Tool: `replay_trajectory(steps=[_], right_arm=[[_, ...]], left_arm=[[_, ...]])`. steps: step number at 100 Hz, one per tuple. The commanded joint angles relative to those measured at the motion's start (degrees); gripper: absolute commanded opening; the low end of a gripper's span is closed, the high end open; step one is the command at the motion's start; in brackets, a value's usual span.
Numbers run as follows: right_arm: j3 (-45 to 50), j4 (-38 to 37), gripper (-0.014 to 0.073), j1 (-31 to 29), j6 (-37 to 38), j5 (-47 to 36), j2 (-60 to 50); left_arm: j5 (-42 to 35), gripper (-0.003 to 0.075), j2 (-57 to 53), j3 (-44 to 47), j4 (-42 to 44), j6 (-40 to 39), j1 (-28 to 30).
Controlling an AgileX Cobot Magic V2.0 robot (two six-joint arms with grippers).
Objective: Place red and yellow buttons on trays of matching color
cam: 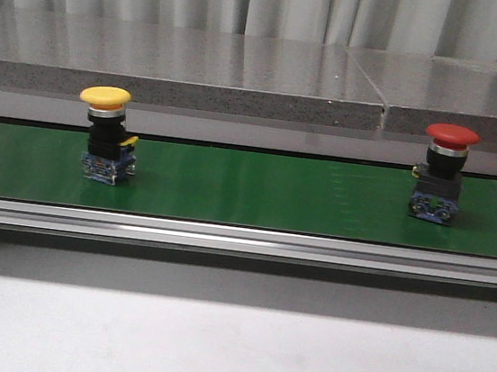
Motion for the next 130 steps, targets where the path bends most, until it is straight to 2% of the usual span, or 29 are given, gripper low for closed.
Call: replay_trajectory(steps=[1,16,28,57,121,130], right_arm=[[-5.0,1.5,0.0636,0.3,-0.5,0.9,4.8],[-9.4,1.5,0.0636,1.1,-1.2,3.8,13.1],[-12.5,1.5,0.0636,3.6,-4.8,3.6,20.3],[-18.8,1.5,0.0636,4.9,-5.0,2.9,34.1],[-20.6,1.5,0.0635,6.0,-5.6,2.0,45.6],[-20.6,1.5,0.0579,6.0,-5.6,2.8,45.9]], left_arm=[[-3.8,-0.0019,0.6,-1.4,-0.4,0.0,-0.5],[-3.8,-0.0019,0.6,-1.4,-0.4,0.0,-0.5],[-3.8,-0.0019,0.6,-1.4,-0.4,0.0,-0.5],[-3.8,-0.0019,0.6,-1.4,-0.4,0.0,-0.5],[-3.8,-0.0019,0.6,-1.4,-0.4,0.0,-0.5],[-3.8,-0.0019,0.6,-1.4,-0.4,0.0,-0.5]])
